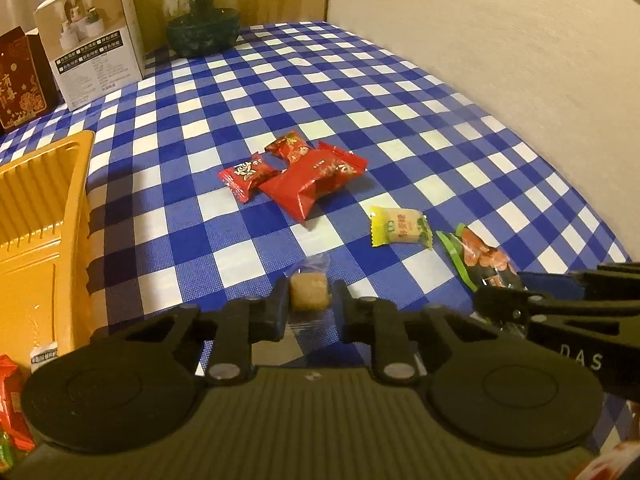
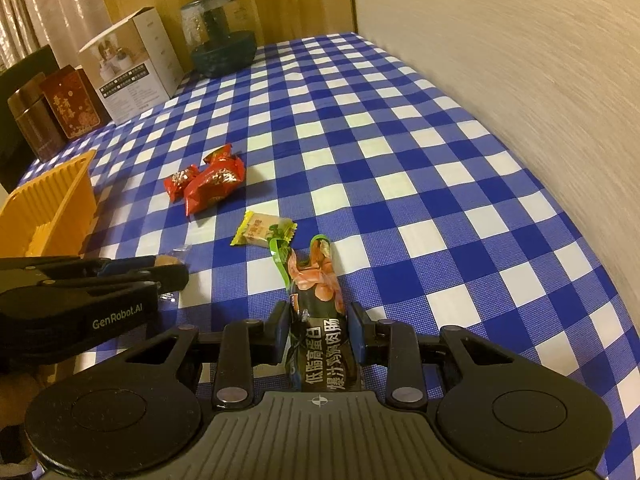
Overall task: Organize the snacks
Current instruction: 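Grasp the green-black sausage packet with the right tool while the left grasps the clear biscuit packet, then carry the clear biscuit packet with the left tool over the tray while the right carries the sausage packet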
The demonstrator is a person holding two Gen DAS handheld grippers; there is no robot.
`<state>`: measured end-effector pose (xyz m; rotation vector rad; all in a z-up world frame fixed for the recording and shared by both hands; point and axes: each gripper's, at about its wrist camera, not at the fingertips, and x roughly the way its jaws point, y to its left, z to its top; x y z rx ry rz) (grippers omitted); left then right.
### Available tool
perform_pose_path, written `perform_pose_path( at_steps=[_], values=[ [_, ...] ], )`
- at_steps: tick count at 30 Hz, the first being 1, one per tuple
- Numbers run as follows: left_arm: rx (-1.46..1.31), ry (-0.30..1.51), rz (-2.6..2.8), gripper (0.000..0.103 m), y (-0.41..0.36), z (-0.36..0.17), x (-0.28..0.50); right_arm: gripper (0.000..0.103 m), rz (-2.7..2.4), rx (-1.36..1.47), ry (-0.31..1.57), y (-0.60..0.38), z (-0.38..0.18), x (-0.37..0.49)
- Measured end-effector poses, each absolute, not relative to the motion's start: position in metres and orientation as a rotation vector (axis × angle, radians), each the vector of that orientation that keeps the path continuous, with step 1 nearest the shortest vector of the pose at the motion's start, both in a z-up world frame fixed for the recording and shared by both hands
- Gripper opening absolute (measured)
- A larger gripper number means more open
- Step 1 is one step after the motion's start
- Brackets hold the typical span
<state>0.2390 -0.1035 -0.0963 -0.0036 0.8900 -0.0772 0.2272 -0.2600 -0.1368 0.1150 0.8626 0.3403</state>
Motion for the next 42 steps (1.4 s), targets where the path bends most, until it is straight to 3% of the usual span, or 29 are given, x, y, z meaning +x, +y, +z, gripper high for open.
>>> perform_pose_path(
  at_steps=[13,42],
  values=[
    [-0.041,0.886,-0.101,0.019,-0.096,-0.073,0.215,0.031,0.350,0.152,0.843,-0.259,-0.129,0.220],
    [-0.108,0.820,-0.043,0.019,-0.013,0.023,0.104,0.031,0.434,0.237,0.734,-0.203,-0.038,0.104]
  ],
)
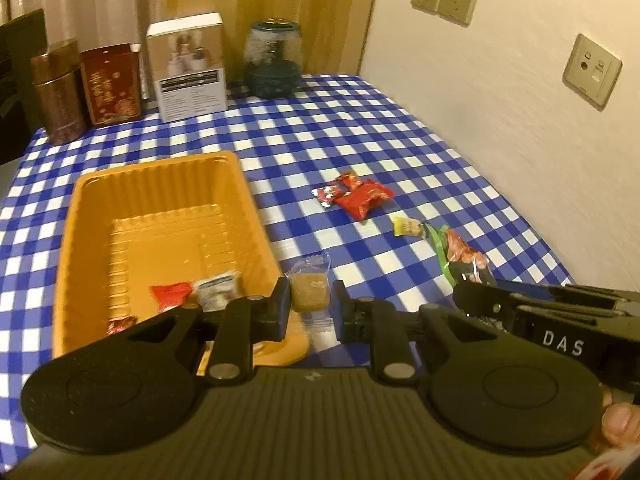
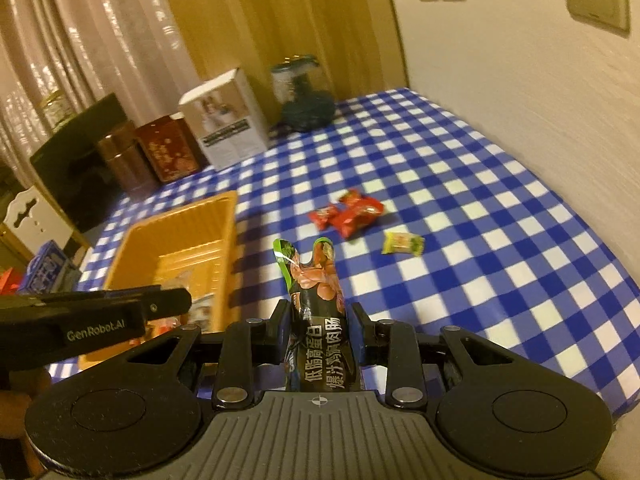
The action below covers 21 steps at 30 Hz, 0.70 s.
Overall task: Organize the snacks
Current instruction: 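Carry the clear biscuit packet with the left tool over the tray while the right carries the sausage packet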
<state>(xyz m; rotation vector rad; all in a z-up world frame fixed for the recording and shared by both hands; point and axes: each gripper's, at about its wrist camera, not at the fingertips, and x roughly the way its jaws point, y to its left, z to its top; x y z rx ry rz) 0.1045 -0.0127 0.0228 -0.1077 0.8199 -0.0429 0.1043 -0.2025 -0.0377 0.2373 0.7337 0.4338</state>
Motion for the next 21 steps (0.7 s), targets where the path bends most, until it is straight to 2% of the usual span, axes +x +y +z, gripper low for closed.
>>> perform_pose_path(
  at_steps=[21],
  values=[
    [-0.149,0.815,0.050,0.019,0.053,0.031,0.061,0.031,0.549,0.153,0.716,-0.136,-0.018,0.087]
  ],
)
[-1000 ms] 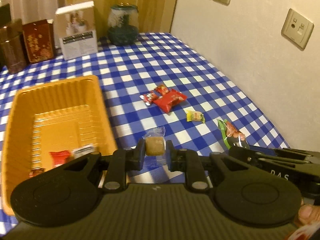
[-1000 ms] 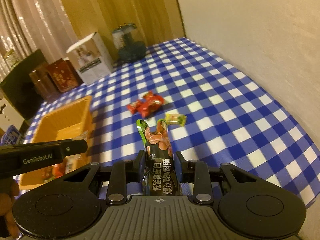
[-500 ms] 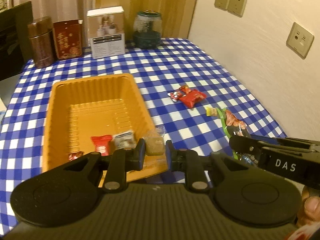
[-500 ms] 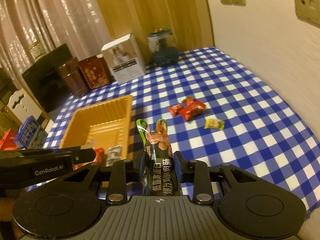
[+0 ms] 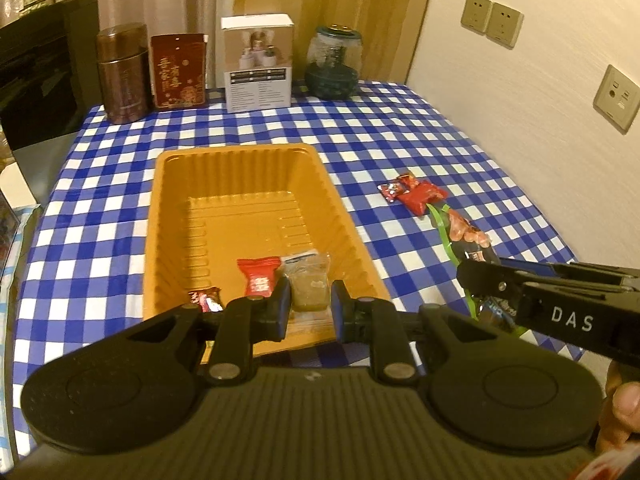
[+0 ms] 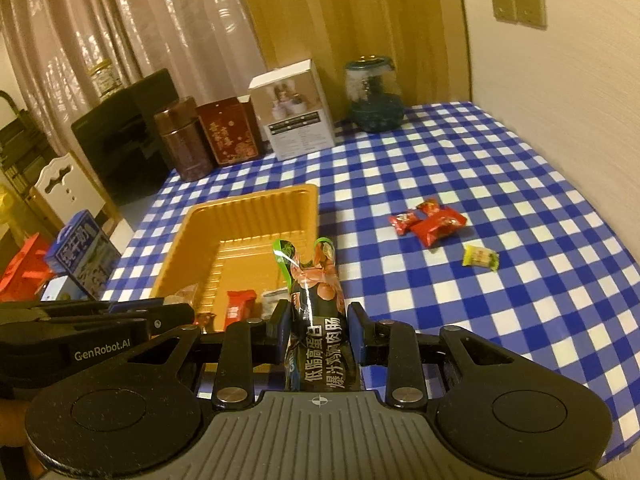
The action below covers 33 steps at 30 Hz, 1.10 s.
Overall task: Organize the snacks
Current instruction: 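Carry the clear biscuit packet with the left tool over the tray while the right carries the sausage packet, then open the left tool to drop the biscuit packet while the right releases the sausage packet in the tray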
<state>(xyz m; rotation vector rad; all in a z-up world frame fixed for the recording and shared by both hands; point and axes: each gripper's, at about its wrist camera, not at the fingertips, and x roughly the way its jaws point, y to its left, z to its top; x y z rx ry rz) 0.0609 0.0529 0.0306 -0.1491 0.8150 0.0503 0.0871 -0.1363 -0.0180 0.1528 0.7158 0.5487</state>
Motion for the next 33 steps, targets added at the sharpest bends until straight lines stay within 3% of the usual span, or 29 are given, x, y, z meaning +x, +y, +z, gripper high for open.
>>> perform_pose_path(
  at_steps=[33],
  values=[
    [-0.163,0.826,0.098,0.019,0.106,0.016,0.079,0.031,0.634,0.116,0.742,-0.069,-0.030,0.119]
  ],
)
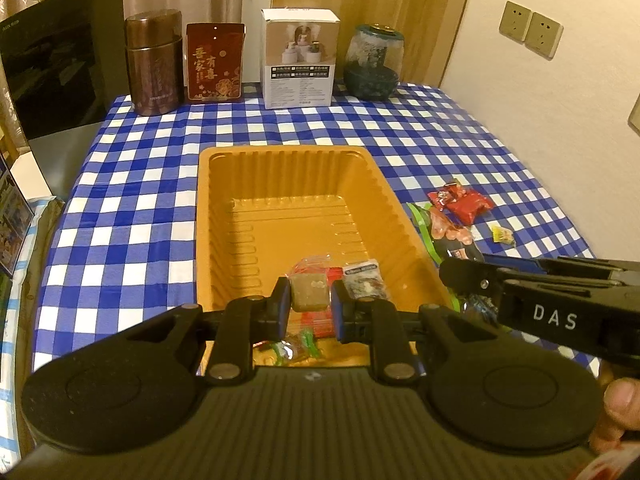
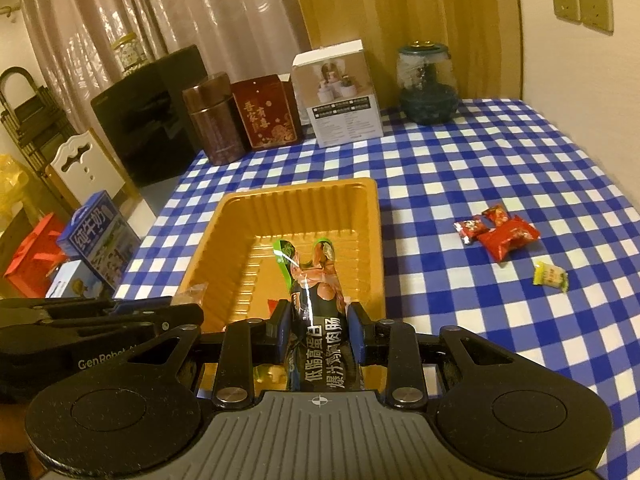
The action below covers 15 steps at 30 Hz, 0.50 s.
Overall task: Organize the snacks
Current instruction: 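Open the left tool to drop the biscuit packet while the right releases the sausage packet in the tray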
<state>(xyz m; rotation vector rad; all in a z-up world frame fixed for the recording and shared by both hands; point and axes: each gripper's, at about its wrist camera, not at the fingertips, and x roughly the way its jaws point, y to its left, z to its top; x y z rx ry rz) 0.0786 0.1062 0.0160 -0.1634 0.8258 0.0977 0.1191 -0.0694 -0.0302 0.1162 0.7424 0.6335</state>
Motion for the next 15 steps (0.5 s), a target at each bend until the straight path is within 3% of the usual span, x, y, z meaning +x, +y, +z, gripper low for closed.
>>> perform_pose_path(
  at_steps=[15],
  values=[
    [-0.132,0.865,0.078,0.019,0.128,-0.010,0.129,0.031,0.647,0.150,0.793,-0.040,-0.054,0.170]
  ],
)
